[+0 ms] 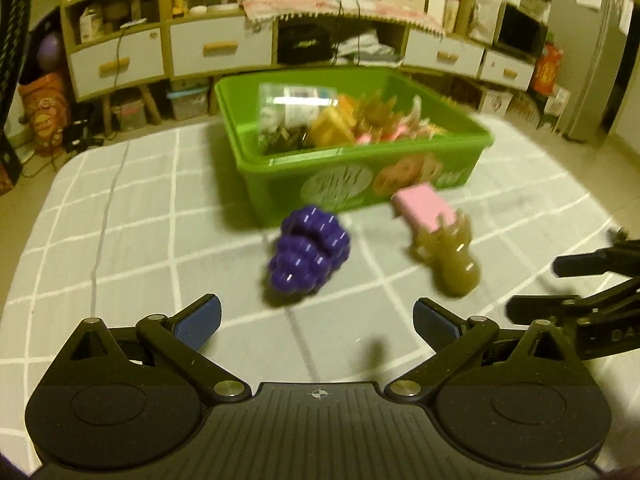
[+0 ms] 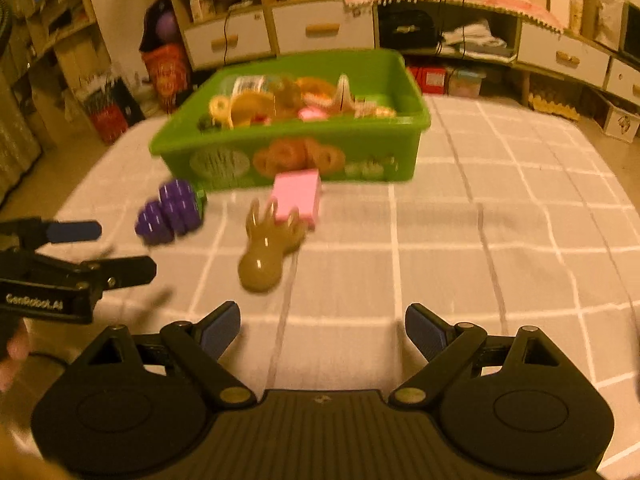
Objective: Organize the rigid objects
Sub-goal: 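Move both tools away from the bin back toward the remaining toys, then grasp the purple grapes with the left tool while the right tool grasps the brown octopus toy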
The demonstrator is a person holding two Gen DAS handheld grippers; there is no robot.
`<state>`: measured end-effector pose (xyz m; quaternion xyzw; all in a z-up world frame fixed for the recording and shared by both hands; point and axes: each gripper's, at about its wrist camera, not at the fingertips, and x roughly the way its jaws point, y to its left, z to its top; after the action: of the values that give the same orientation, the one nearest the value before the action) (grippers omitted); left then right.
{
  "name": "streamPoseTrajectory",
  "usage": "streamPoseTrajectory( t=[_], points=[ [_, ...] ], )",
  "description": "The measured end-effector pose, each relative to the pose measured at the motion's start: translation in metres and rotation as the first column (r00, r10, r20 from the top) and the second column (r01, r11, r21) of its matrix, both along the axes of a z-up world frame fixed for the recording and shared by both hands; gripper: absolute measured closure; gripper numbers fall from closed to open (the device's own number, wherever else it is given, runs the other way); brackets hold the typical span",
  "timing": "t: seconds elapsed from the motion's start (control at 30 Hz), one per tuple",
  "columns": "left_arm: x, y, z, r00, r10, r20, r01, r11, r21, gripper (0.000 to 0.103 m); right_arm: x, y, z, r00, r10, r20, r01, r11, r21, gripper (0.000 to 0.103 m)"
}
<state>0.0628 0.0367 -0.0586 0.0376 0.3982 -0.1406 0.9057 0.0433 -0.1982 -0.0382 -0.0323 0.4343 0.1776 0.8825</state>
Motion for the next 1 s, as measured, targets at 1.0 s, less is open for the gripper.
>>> streamPoseTrajectory(
  t=[1.0],
  points=[
    [0.018,0.001,-0.023,0.999,-0.047,0.0,0.047,0.998,0.037,0.001,-0.005,0.04,-0.028,0.988,0.081,0.131,-0.071,0.994,-0.085,0.011]
  ],
)
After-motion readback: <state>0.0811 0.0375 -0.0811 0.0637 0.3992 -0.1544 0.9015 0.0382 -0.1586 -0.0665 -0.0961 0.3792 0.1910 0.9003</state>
